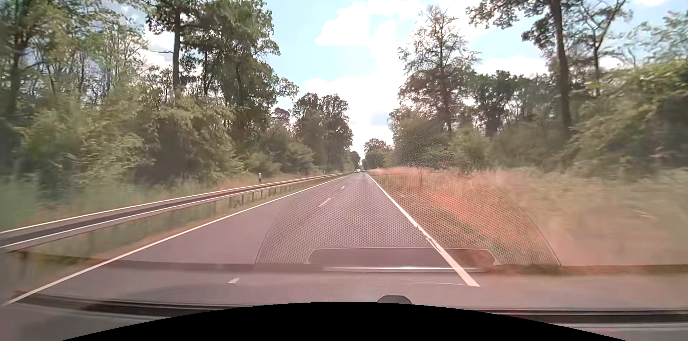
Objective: Follow the waypoints while adhering to traffic rules and regulations
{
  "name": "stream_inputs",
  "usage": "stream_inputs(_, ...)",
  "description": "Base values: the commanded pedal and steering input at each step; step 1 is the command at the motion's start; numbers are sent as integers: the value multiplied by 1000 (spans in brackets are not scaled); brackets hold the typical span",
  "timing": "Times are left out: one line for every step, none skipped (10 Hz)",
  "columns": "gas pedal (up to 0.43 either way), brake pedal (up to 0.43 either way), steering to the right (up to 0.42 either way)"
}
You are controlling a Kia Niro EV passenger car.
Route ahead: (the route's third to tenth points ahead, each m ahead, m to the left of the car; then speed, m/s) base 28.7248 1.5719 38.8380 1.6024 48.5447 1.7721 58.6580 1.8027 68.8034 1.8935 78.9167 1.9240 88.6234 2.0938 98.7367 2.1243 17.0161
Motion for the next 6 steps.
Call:
stream_inputs(59,0,-3)
stream_inputs(59,0,-3)
stream_inputs(59,0,-4)
stream_inputs(59,0,-4)
stream_inputs(59,0,-4)
stream_inputs(59,0,-4)
